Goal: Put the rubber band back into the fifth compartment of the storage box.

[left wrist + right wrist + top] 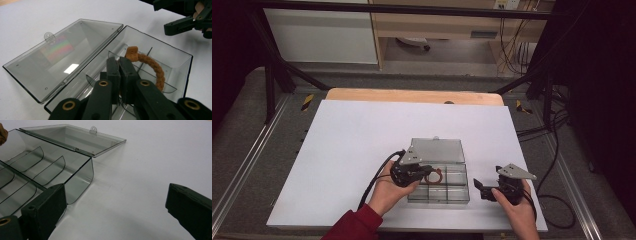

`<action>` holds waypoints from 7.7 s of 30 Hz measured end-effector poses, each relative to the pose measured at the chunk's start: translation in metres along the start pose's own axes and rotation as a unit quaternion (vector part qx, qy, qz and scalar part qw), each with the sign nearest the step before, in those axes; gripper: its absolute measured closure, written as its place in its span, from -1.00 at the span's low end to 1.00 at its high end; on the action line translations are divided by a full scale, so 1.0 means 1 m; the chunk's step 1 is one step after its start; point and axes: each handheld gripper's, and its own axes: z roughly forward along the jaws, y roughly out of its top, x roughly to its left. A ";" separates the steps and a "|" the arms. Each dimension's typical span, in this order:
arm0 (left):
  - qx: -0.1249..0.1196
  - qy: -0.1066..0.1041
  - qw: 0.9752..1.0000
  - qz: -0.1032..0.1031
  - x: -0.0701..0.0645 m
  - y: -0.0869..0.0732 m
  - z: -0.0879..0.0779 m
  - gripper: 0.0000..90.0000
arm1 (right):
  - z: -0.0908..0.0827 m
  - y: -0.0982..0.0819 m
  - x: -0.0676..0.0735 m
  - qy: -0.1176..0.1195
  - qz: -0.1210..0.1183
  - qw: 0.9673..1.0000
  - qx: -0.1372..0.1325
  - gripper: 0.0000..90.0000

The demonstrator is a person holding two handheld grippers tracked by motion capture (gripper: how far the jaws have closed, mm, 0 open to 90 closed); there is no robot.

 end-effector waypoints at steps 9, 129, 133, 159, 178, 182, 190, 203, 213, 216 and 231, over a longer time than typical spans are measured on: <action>0.003 -0.007 1.000 0.005 -0.005 -0.001 0.003 0.93 | 0.001 0.000 0.000 0.000 -0.007 1.000 0.003 -0.92; -0.064 0.110 0.989 -0.077 0.064 -0.034 -0.058 -0.76 | -0.005 0.027 0.000 0.001 -0.028 0.999 -0.023 -0.83; -0.060 0.110 0.989 -0.074 0.070 -0.041 -0.065 -0.76 | -0.005 0.030 0.000 0.008 -0.029 0.999 -0.022 -0.83; -0.009 0.109 0.992 -0.065 0.068 -0.054 -0.051 -0.16 | 0.026 0.030 -0.006 0.033 -0.069 0.996 0.043 0.18; 0.021 0.082 0.994 -0.068 0.078 -0.060 -0.025 0.99 | 0.050 0.031 -0.027 0.058 -0.056 0.996 0.040 1.00; 0.022 0.081 0.993 -0.078 0.081 -0.058 -0.022 1.00 | 0.054 0.032 -0.028 0.068 -0.049 0.995 0.045 1.00; 0.026 0.074 0.993 -0.087 0.084 -0.055 -0.013 1.00 | 0.065 0.037 -0.032 0.073 -0.040 0.995 0.047 1.00; 0.041 0.073 0.992 -0.097 0.092 -0.051 0.002 1.00 | 0.086 0.039 -0.039 0.075 -0.032 0.995 0.063 1.00; 0.042 0.069 0.992 -0.100 0.093 -0.047 0.010 1.00 | 0.090 0.040 -0.037 0.089 -0.028 0.993 0.067 1.00; 0.043 0.069 0.991 -0.101 0.093 -0.046 0.011 1.00 | 0.093 0.039 -0.035 0.096 -0.036 0.992 0.076 1.00; 0.047 0.057 0.992 -0.105 0.091 -0.039 0.021 1.00 | 0.106 0.041 -0.034 0.117 -0.035 0.989 0.079 1.00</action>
